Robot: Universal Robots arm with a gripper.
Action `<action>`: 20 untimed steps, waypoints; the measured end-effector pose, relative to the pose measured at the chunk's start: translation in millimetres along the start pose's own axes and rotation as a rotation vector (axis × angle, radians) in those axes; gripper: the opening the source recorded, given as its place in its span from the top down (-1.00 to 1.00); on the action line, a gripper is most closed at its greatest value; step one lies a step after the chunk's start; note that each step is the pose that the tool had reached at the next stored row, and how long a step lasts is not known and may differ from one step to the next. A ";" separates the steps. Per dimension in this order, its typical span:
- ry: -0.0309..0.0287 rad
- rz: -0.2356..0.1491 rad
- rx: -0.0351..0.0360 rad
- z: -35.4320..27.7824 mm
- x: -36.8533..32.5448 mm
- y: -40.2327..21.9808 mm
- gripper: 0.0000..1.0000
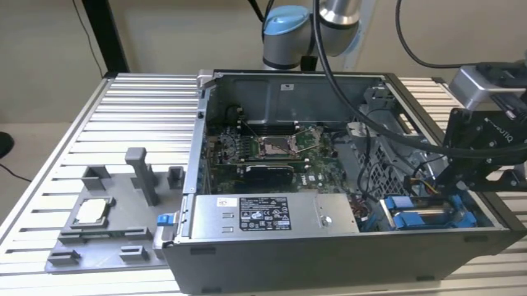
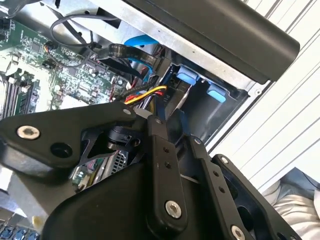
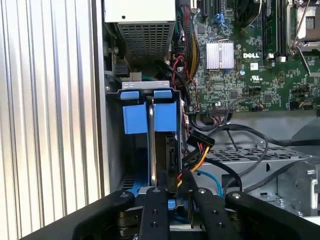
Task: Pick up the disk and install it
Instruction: 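Insert the first disk wire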
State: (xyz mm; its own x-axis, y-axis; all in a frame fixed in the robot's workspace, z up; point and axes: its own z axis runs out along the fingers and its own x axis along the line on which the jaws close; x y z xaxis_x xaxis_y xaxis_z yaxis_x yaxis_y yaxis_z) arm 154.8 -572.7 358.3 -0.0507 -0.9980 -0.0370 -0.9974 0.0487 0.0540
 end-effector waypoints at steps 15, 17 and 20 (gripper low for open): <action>-0.0003 0.012 0.0004 -1.3 -0.2 0.0 1.00; -0.0006 0.012 0.0003 -1.5 -0.2 0.1 1.00; -0.0007 0.012 0.0003 -2.5 -0.3 0.1 1.00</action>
State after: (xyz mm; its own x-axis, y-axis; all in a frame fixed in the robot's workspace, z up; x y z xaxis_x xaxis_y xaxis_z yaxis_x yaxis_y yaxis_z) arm 154.8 -572.5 360.9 -0.0629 -0.9973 -0.0370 -0.9967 0.0608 0.0542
